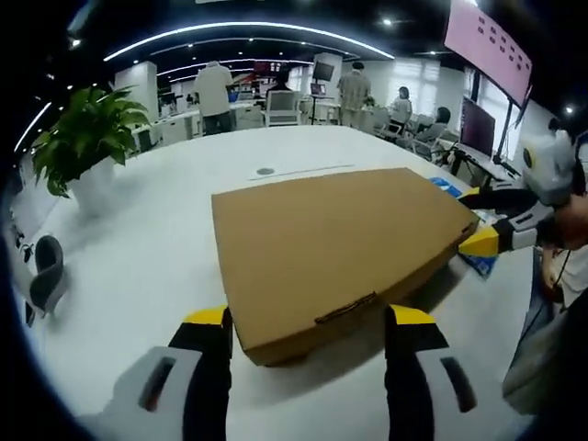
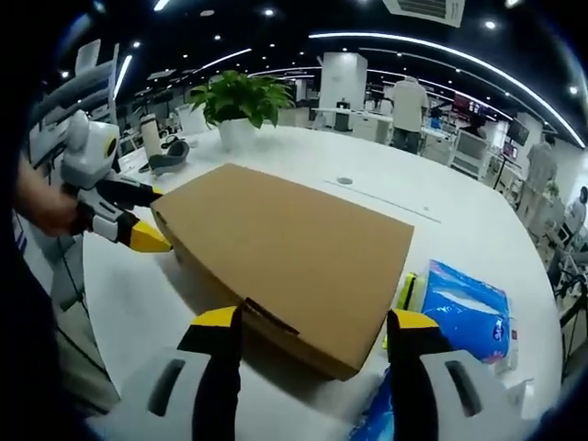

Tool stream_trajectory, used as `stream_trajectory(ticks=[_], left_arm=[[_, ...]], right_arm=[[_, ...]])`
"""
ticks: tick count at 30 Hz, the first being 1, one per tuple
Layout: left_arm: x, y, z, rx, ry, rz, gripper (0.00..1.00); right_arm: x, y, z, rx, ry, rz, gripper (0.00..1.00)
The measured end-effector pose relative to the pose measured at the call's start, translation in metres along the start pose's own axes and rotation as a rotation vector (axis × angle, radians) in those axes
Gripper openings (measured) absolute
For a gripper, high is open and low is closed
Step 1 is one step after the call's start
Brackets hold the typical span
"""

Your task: Operate the shoe box by opening the lid, removing the specified soft item, and placing it in the target area until the item is outside and the box remains undamaged.

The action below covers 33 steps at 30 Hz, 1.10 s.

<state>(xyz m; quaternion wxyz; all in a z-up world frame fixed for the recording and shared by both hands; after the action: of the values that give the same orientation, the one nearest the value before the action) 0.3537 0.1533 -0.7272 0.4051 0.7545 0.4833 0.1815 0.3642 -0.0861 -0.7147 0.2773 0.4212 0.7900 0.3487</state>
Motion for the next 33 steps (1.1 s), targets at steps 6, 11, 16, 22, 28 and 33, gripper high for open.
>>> stream_trajectory(ticks=[6,11,16,22,28,33], left_arm=[[0.000,0.001,0.001,0.010,0.006,0.003,0.65],[-0.001,0.000,0.001,0.011,0.010,0.006,0.65],[-0.004,-0.001,-0.001,0.014,0.006,0.007,0.65],[-0.009,-0.005,-0.005,0.019,0.000,0.012,0.65],[-0.013,-0.008,-0.009,0.014,-0.003,0.005,0.65],[-0.018,-0.010,-0.010,0.022,-0.003,0.012,0.65]], right_arm=[[-0.001,0.000,-0.001,-0.001,0.003,0.009,0.62],[-0.001,-0.002,-0.003,-0.007,0.004,0.023,0.61],[0.000,-0.004,-0.007,-0.005,0.008,0.032,0.61],[0.002,-0.010,-0.015,-0.004,0.011,0.023,0.59],[0.002,-0.013,-0.019,0.002,0.012,0.022,0.59],[0.001,-0.016,-0.022,0.006,0.012,0.022,0.59]])
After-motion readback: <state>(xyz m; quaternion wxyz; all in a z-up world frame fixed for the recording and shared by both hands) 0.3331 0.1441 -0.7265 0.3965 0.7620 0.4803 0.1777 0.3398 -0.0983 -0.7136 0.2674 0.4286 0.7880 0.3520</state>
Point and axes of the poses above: the point that each gripper's makers call its tool centre point, and the gripper's own axes: z roughly forward along the fingers, x roughly to its left, y roughly out of its top, the point moved 4 cm from there along -z, roughly backward along the fingers, and after that the axes turned 6 degrees about -y, right-handed, at the moved point
